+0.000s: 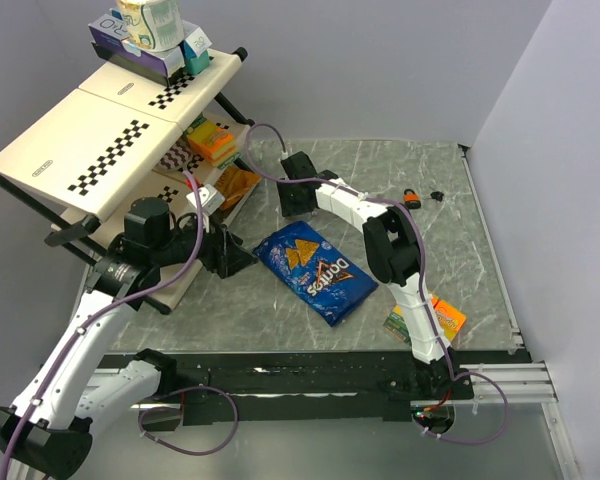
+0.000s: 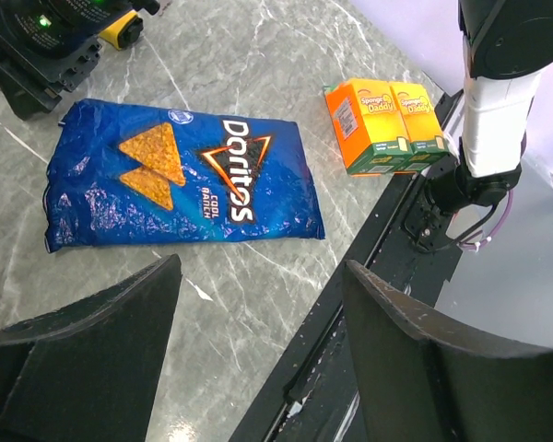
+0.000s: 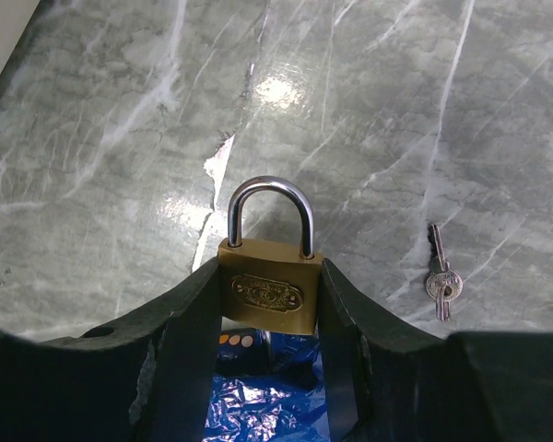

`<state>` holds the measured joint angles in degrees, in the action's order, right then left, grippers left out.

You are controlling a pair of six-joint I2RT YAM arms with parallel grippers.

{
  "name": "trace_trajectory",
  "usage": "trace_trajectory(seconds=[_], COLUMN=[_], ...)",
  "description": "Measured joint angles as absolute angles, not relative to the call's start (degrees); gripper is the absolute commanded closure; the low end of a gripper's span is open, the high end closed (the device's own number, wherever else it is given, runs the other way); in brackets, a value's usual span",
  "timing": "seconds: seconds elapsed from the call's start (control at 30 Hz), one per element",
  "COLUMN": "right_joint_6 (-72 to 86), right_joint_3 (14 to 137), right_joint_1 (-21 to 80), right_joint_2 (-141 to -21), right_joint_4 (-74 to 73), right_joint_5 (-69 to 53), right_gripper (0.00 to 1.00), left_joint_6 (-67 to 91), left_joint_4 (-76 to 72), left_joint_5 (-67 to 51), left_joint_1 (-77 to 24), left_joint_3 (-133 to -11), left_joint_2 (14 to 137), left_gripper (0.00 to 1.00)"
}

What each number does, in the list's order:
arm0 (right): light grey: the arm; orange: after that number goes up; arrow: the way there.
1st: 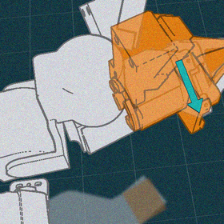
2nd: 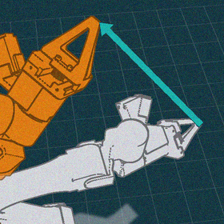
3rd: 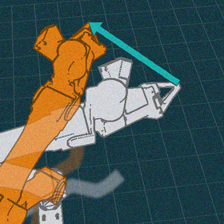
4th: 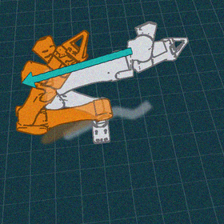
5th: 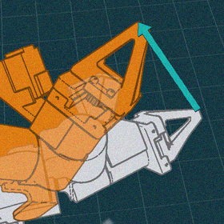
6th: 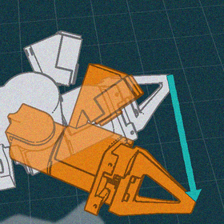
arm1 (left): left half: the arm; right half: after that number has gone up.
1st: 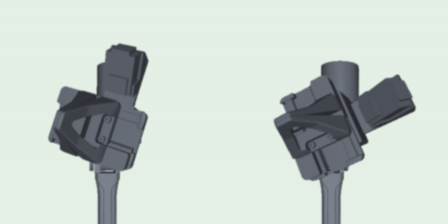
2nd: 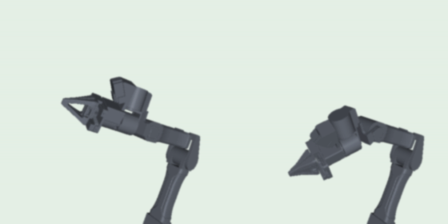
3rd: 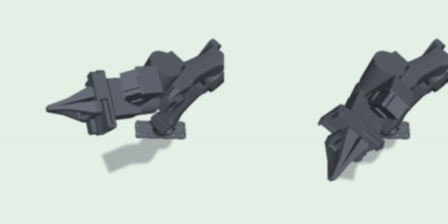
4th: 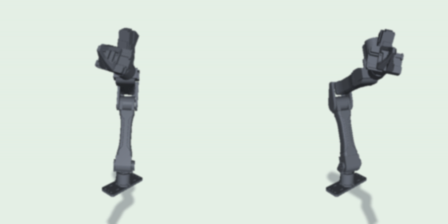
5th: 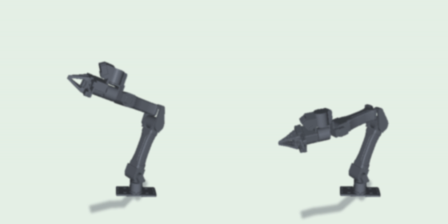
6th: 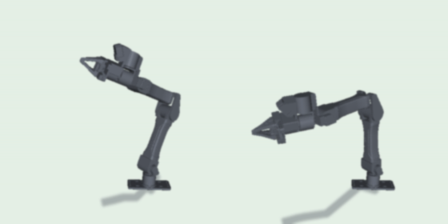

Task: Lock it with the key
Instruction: Place the lock at the center of the board.

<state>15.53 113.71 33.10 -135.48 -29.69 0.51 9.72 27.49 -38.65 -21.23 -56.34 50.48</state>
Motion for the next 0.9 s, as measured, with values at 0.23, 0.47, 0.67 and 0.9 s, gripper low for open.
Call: trace_trajectory(seconds=[0.23,0.47,0.67,0.9], right_joint_6=[17.3,18.7,18.1,12.5], right_joint_3=[113.7,113.7,113.7,106.6], right_joint_1=[33.1,33.1,33.1,32.9], right_joint_2=[-135.5,-135.5,-134.9,-122.8], right_joint_4=[-29.7,-29.9,-29.8,-26.3], right_joint_5=[1.2,1.5,1.1,0.6], right_gripper=[0.42,0.40,0.36,0.35], left_joint_6=[9.7,9.6,9.0,7.5], left_joint_4=[27.5,27.9,29.2,31.4], left_joint_5=[-38.7,-38.7,-38.7,-38.8], left_joint_1=[-21.2,-21.2,-21.2,-21.2], left_joint_3=[-56.3,-56.3,-56.6,-61.6], left_joint_2=[50.6,51.0,52.0,54.5], left_gripper=[0.14,0.11,0.11,0.01])
